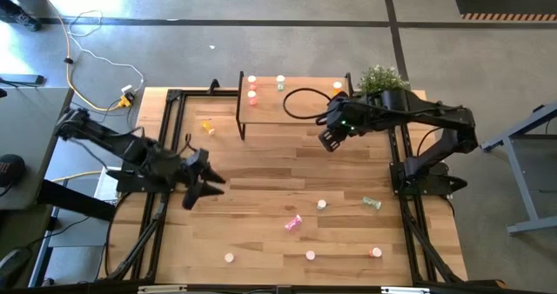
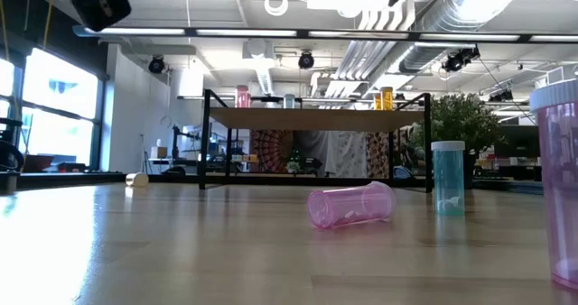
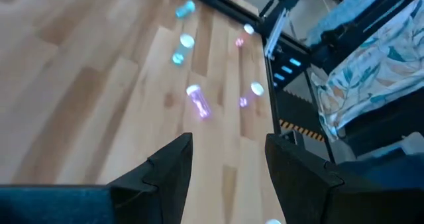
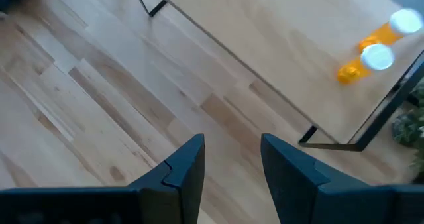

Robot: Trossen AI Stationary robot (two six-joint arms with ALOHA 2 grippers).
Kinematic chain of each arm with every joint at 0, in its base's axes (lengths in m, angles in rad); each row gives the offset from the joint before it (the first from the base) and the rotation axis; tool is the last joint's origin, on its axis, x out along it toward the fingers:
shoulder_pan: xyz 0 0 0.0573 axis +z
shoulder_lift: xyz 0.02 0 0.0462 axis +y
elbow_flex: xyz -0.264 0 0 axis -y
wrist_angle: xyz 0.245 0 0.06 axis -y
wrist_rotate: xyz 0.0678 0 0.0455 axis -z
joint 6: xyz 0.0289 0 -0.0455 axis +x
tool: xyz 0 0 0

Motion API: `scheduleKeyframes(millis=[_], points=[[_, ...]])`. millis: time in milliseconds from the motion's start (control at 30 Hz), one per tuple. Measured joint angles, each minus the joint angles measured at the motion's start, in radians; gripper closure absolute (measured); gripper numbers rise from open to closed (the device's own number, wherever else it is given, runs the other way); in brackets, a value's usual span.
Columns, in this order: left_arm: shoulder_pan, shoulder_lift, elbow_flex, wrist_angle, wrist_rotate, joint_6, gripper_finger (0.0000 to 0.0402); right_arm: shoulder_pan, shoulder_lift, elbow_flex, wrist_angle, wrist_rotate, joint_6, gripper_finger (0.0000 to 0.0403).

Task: Pick and place medicine bottles onto shelf by color
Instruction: Put the bottom left purple pill bottle on the shelf

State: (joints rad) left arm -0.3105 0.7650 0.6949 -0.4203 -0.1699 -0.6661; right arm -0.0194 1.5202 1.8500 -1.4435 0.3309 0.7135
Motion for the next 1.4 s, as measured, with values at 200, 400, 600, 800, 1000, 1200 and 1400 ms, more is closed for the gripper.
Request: scheduleKeyframes(millis=[200, 400, 600, 800, 1000, 1200, 1400], points=[[-0.212, 0.079, 0.0, 0.01, -0.194, -0.161, 0.0222, -0.019, -0.04, 0.0, -0.013, -0.002, -0.083, 0.0265], [-0.374, 0.216, 0.0, 0.104, -0.241, -0.248, 0.0222, -0.041, -0.054, 0.0, -0.02, -0.005, -0.103, 0.0265], [-0.466, 0.369, 0.0, 0.205, -0.273, -0.228, 0.0222, -0.042, -0.056, 0.0, -0.019, -0.005, -0.063, 0.0265], [-0.53, 0.487, 0.0, 0.31, -0.277, -0.131, 0.0222, -0.042, -0.056, 0.0, -0.018, -0.005, -0.009, 0.0265], [-0.55, 0.575, 0.0, 0.343, -0.275, -0.123, 0.0222, -0.042, -0.056, 0.0, -0.011, 0.008, 0.024, 0.0265], [-0.499, 0.631, 0.002, 0.364, -0.15, -0.137, 0.0222, -0.042, -0.056, 0.0, -0.01, 0.008, 0.029, 0.0265], [-0.416, 0.648, 0.122, 0.189, 0.029, -0.142, 0.0222, -0.042, -0.056, 0.0, -0.007, 0.04, 0.027, 0.0265]])
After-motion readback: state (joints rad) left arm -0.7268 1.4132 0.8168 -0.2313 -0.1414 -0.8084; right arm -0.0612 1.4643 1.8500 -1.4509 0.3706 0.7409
